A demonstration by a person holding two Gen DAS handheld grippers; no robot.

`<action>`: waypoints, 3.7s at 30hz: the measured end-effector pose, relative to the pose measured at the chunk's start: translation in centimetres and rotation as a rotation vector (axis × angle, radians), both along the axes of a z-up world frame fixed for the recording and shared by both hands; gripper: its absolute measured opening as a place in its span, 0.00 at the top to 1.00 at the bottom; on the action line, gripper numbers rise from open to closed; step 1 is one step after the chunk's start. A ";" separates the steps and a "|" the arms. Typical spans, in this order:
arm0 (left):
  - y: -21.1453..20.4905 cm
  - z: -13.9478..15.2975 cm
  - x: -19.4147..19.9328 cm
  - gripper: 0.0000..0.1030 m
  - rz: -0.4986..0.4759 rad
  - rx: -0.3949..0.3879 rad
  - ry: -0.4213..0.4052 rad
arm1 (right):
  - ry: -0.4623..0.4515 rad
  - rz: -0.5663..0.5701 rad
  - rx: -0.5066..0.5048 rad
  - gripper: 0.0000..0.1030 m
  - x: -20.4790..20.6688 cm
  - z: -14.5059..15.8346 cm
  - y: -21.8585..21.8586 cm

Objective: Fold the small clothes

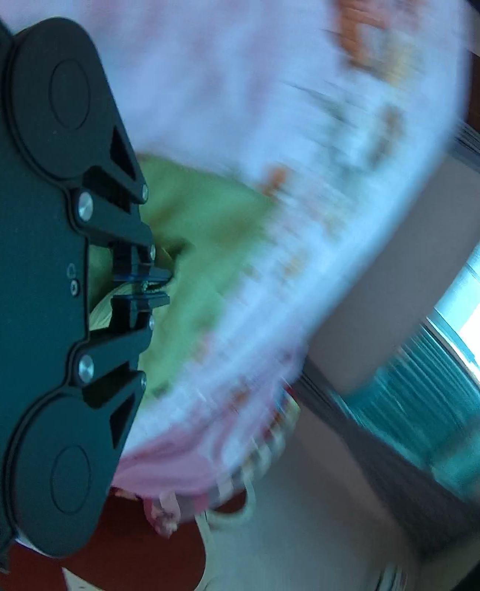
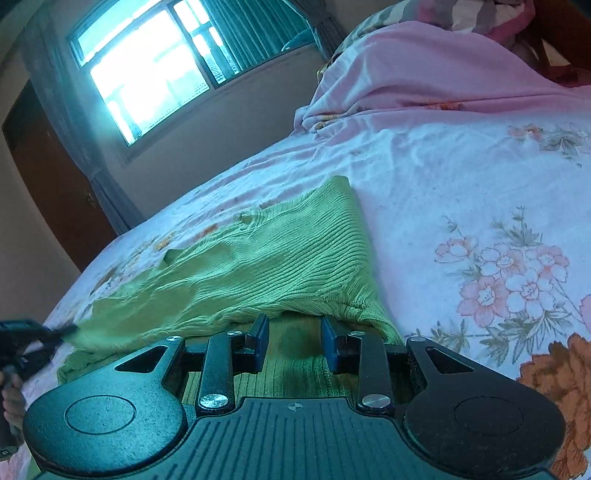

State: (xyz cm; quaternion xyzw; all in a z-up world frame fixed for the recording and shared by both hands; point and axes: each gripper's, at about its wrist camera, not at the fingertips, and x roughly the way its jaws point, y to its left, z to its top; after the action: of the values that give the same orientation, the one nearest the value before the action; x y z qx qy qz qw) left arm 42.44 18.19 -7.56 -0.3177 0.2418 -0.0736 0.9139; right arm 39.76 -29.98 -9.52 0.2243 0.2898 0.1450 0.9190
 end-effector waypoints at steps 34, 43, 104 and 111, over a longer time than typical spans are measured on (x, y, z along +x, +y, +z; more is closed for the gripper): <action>1.9 -0.7 4.8 0.70 -0.208 0.180 0.149 | -0.039 0.033 -0.036 0.54 5.9 1.1 0.4; 1.8 -1.9 5.0 0.76 -0.254 0.090 0.205 | -0.033 0.032 -0.040 0.54 6.0 0.6 0.5; -9.4 0.4 0.1 0.22 -0.049 0.562 0.001 | -0.168 0.216 -0.265 1.00 4.3 2.5 10.2; -9.8 -0.6 0.0 0.25 -0.040 0.660 0.014 | -0.112 0.229 -0.289 1.00 5.4 0.9 13.0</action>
State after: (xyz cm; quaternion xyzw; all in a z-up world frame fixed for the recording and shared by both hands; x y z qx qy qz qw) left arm 42.40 8.40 -8.14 -0.0003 0.2648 -0.0070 0.9643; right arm 45.12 -16.95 -8.66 0.0471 0.2799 0.2178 0.9338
